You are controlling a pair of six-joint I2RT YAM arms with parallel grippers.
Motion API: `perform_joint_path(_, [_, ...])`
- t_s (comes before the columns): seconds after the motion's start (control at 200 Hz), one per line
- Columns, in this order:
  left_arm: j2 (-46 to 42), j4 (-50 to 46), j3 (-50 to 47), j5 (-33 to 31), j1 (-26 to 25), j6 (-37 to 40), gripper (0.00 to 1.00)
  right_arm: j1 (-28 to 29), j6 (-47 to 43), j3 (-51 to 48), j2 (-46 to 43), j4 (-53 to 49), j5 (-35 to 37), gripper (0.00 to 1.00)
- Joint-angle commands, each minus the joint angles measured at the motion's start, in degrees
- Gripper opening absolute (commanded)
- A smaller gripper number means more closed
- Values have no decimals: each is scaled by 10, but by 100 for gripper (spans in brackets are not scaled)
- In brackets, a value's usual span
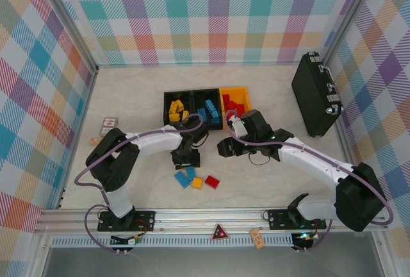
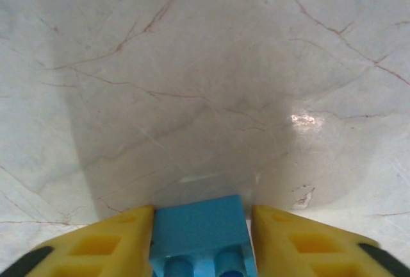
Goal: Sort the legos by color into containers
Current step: Pick up the lego from the middle-left of the table, then place the lego in the container.
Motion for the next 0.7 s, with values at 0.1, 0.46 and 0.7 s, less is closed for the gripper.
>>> perform_joint_path(0.1, [14, -5, 42, -25, -5, 2, 32, -1, 10, -10, -12, 13, -6, 57])
perform_joint_path(0.46, [3, -41, 125, -58, 25, 46, 28, -1, 16, -12, -27, 13, 11, 57])
perform_joint_path(0.7, [27, -73, 235, -69, 56, 98, 28, -8, 23, -1, -19, 5, 27, 57])
